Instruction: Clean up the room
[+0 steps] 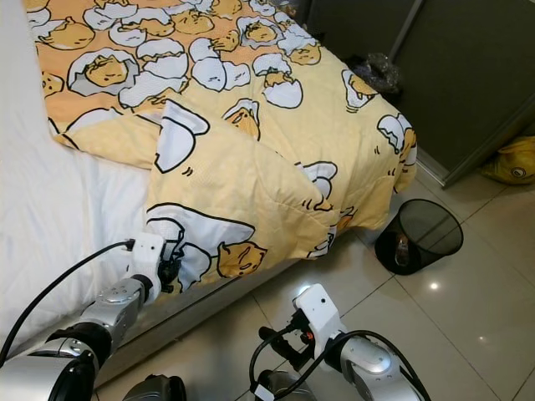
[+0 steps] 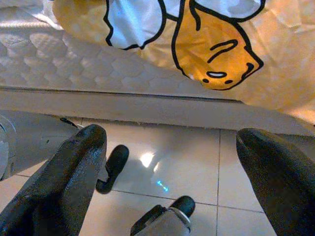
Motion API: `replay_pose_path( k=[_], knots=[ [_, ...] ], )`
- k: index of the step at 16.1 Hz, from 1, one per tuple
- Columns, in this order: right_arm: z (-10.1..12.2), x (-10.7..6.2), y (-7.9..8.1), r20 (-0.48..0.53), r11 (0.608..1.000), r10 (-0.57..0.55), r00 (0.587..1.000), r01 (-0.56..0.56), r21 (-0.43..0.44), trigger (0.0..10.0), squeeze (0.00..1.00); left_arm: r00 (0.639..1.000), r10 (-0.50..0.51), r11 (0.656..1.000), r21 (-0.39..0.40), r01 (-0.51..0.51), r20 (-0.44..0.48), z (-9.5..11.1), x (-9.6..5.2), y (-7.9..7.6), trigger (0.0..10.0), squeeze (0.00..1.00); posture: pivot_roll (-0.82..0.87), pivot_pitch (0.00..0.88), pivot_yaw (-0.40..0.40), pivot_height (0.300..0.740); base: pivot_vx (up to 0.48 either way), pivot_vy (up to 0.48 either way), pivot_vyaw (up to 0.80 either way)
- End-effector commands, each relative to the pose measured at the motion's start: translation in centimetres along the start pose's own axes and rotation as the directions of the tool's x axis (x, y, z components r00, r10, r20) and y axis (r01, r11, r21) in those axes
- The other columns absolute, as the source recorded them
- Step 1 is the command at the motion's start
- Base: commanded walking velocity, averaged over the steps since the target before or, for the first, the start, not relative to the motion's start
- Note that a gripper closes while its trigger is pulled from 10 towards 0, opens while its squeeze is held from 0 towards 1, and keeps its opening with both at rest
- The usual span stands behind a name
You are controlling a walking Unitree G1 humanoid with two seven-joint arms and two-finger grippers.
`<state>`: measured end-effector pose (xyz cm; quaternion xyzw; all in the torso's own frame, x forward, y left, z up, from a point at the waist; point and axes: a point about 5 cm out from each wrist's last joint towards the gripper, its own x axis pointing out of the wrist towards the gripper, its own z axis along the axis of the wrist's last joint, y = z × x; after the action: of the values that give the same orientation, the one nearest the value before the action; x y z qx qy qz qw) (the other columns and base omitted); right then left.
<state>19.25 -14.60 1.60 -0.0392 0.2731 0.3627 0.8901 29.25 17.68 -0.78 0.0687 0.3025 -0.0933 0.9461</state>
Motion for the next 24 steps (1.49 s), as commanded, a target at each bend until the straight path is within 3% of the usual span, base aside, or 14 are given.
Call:
replay_pose_path(
  k=[1,2,4,8,9,14,21,24],
  knots=[
    [0.0,-0.2,0.1,0.003,1.000,0.001,1.000,-0.001,0.009,10.0,0.00,0.998,-0.062,0.998,0.028,0.063,-0.034,-1.1,-0.1,-0.9,0.0,0.00,-0.22,0.157,-0.098,0.740,0.000,0.000,0.00],
    [0.0,-0.2,0.1,0.002,1.000,0.001,1.000,-0.001,0.008,10.0,0.00,0.996,-0.080,0.996,0.040,0.081,-0.040,-1.3,-0.2,-0.9,0.0,0.00,-0.22,0.157,-0.098,0.740,0.000,0.000,0.00],
    [-0.1,-0.2,-0.1,-0.005,1.000,0.000,1.000,0.001,0.007,10.0,0.00,0.987,-0.136,0.978,0.144,0.148,-0.088,-2.8,-0.8,-0.8,0.0,0.00,-0.22,0.148,-0.095,0.740,0.000,0.000,0.00],
    [-0.1,0.0,-0.2,-0.005,1.000,-0.002,1.000,0.002,0.007,10.0,0.00,0.980,-0.168,0.959,0.214,0.187,-0.102,-4.1,-1.3,-1.0,0.0,0.00,-0.22,0.133,-0.087,0.740,0.000,0.000,0.00],
    [-0.2,0.0,-0.2,-0.006,1.000,-0.004,1.000,0.004,0.008,10.0,0.00,0.984,-0.136,0.962,0.220,0.159,-0.116,-4.7,-1.5,-0.8,10.0,0.00,-0.22,0.125,-0.083,0.740,0.000,0.000,0.00],
    [-0.2,0.4,-0.1,-0.007,1.000,0.001,1.000,-0.001,0.015,10.0,0.00,0.994,-0.093,0.990,0.103,0.099,-0.059,-4.8,-1.7,-0.7,10.0,0.00,-0.20,0.110,-0.085,0.740,-0.069,0.000,0.00],
    [-0.4,0.5,0.0,-0.004,0.999,-0.010,1.000,0.011,0.042,10.0,0.00,0.997,-0.053,0.993,0.106,0.058,-0.049,-5.0,-1.8,-0.4,10.0,0.00,-0.20,0.108,-0.083,0.740,-0.296,0.000,0.00],
    [-0.3,0.6,0.1,-0.006,0.999,-0.008,1.000,0.008,0.038,10.0,0.00,0.996,-0.065,0.983,0.166,0.075,-0.063,-5.2,-1.7,-1.2,10.0,0.00,-0.20,0.114,-0.083,0.740,0.000,0.000,0.00]
  ],
)
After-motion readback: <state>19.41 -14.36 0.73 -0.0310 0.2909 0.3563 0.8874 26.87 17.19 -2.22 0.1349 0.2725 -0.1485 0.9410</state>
